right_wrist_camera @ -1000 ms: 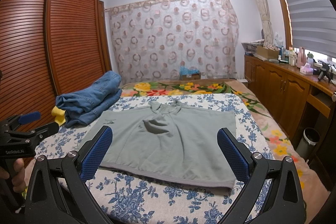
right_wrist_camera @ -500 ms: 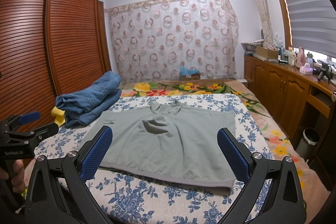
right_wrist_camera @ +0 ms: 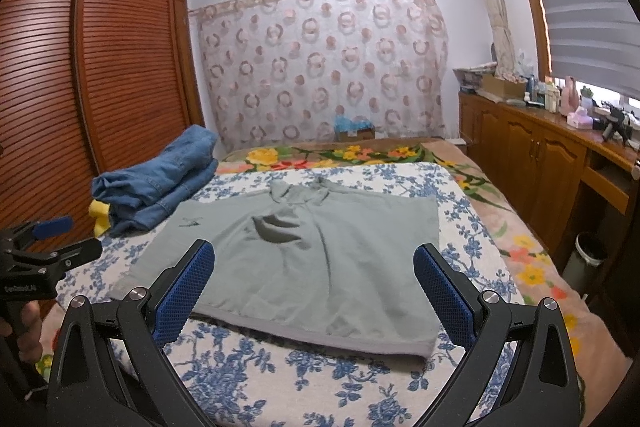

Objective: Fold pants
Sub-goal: 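Move the right gripper to the shirt's side edge and close on it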

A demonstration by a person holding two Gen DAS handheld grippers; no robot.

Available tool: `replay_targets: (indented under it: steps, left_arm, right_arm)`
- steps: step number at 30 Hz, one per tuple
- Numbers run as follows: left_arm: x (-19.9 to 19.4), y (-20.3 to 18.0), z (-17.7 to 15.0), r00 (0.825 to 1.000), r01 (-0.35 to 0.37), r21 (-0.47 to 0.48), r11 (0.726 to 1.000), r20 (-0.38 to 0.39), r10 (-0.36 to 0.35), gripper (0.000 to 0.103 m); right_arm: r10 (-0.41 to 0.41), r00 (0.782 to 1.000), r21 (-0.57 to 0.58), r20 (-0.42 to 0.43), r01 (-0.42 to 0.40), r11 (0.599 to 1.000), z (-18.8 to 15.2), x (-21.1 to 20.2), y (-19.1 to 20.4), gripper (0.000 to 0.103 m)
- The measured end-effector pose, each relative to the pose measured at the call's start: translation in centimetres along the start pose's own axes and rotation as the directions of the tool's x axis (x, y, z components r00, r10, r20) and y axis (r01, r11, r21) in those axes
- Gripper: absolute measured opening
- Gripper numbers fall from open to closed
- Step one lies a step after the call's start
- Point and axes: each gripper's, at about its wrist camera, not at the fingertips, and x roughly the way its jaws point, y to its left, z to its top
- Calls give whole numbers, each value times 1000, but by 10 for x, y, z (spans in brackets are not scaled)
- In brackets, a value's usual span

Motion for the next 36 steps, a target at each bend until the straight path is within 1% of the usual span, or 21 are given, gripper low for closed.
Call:
replay_targets:
  steps: [4, 6, 9, 13, 19, 23, 26, 27, 32, 35, 36]
  left_arm:
    - [15, 2, -1, 1000, 14, 9, 1000, -22, -14, 103]
    - [22, 9, -7, 999, 26, 8, 1000, -32, -26, 103]
    - [34, 13, -9, 996, 54, 4, 999, -66, -53, 103]
    - [45, 12, -13, 994, 66, 26, 998, -91, -63, 103]
    - [59, 10, -13, 986, 111, 35, 993, -130, -106, 103]
    - [60, 5, -7, 983, 137, 47, 990, -129, -130, 103]
    - [62, 0, -1, 980, 161, 61, 985, -126, -152, 103]
    - [62, -2, 0, 980, 166, 65, 984, -125, -157, 103]
    - [68, -9, 4, 976, 182, 78, 980, -133, -171, 103]
    - [74, -13, 6, 973, 194, 80, 978, -142, -182, 103]
    - [76, -15, 6, 972, 196, 79, 977, -146, -184, 103]
  right_arm:
    - [-12, 1000, -3, -3, 12, 1000, 0, 4, -8, 102]
    - [-11, 1000, -4, 2, 11, 1000, 0, 6, -13, 102]
    - [-1, 1000, -3, 1, 1, 1000, -1, 11, -21, 102]
    - [-16, 1000, -20, -1, 16, 1000, 1, 19, -31, 102]
    - [-43, 999, -49, -28, 42, 998, 4, 33, -49, 99]
    - [-52, 997, -70, -62, 47, 996, 7, 47, -61, 97]
    - [-54, 994, -80, -99, 46, 996, 8, 60, -71, 93]
    - [-55, 992, -85, -110, 45, 995, 9, 64, -74, 90]
    - [-38, 984, -79, -176, 25, 997, 15, 86, -93, 83]
    - [-26, 975, -53, -222, 15, 998, 22, 104, -110, 76]
    - [-24, 970, -43, -243, 14, 999, 25, 113, -117, 72]
